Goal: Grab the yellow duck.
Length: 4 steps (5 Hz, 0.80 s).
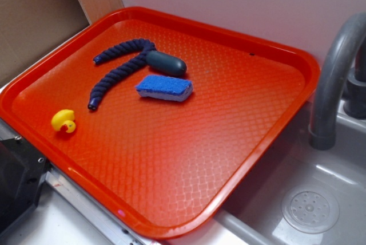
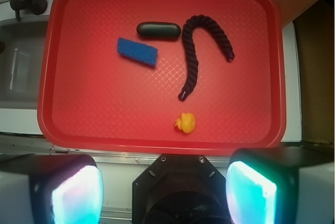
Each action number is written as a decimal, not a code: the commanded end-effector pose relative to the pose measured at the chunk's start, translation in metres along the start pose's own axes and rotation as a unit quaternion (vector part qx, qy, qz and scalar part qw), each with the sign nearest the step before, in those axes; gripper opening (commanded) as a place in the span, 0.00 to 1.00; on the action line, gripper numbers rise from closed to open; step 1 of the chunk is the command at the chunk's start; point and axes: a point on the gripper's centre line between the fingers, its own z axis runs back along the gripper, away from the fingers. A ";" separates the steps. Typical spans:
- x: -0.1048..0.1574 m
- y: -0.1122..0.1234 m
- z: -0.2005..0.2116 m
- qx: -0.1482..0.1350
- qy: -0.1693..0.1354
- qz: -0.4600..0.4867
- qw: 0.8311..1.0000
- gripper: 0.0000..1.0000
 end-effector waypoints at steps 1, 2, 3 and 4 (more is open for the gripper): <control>0.000 0.000 0.000 0.000 0.000 0.000 1.000 1.00; 0.015 0.006 -0.022 -0.002 -0.001 0.013 1.000 1.00; 0.022 0.010 -0.042 0.008 -0.001 0.023 1.000 1.00; 0.023 0.014 -0.069 0.018 0.028 0.017 0.999 1.00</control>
